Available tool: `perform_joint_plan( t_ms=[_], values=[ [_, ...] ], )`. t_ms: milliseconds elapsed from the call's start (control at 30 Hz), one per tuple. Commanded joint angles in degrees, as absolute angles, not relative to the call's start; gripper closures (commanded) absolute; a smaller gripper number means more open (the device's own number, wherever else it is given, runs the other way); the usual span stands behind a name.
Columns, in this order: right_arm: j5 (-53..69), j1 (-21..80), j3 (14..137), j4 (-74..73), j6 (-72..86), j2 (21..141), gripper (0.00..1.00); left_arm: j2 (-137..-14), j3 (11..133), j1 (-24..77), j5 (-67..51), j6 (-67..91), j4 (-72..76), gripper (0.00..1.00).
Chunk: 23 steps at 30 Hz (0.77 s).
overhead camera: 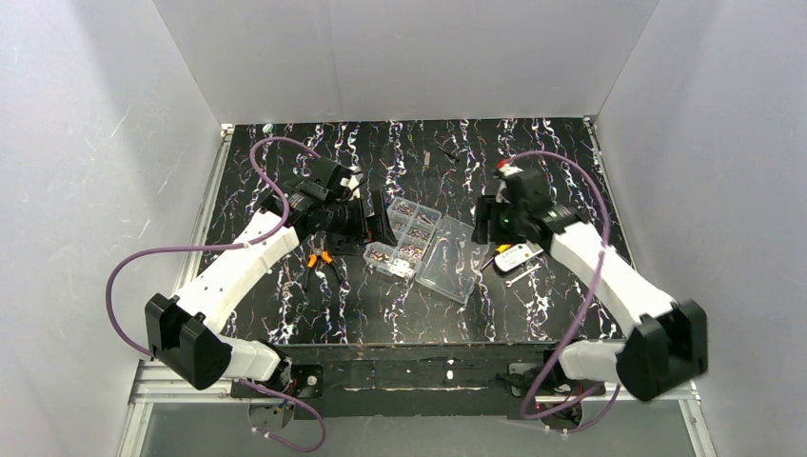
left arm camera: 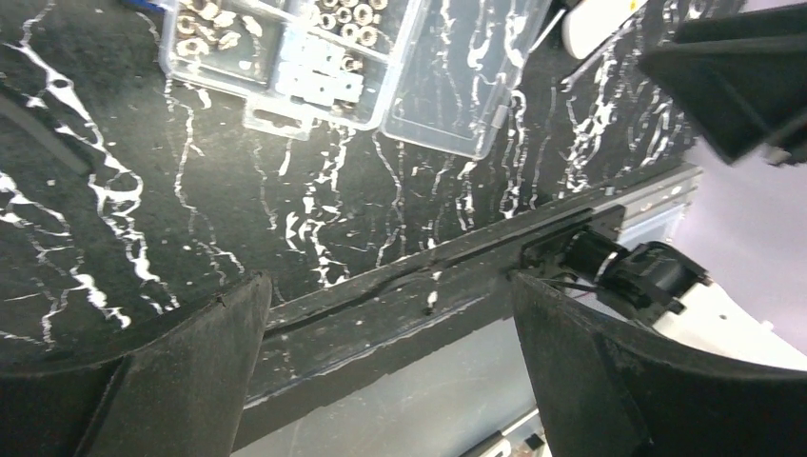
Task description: Load the batteries into the remote control
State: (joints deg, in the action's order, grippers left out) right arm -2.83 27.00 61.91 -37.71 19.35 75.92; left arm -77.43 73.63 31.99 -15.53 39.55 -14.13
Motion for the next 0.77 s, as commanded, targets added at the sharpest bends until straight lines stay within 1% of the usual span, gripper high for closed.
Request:
perform_joint_plan(
  t_ms=[0,67,167,367,667,733],
  values=[
    [12.53,18.48,47.68,-13.68,24.13,63.22,0.32,-76.39,74.22,31.64,-11.36,33.89,-22.23,0.02],
    [13.03,13.91,41.44,-8.53,28.13,59.27,0.32,-76.35,74.10,31.64,-8.13,32.31,-24.43,0.02],
    [11.13,10.39,37.48,-6.36,28.99,55.60,0.32,-74.94,72.37,31.56,-4.14,30.59,-25.87,0.02],
    [6.47,10.12,36.13,-7.46,28.40,51.72,0.32,-70.22,64.88,31.11,-1.41,30.32,-22.79,0.02],
    [0.84,10.11,33.60,-2.00,29.34,46.35,0.29,-63.97,56.61,31.03,-0.94,29.73,-16.22,0.02],
    [0.32,10.11,32.19,0.25,29.14,44.65,0.24,-62.59,55.70,31.05,1.18,30.63,-15.29,0.02]
  ],
)
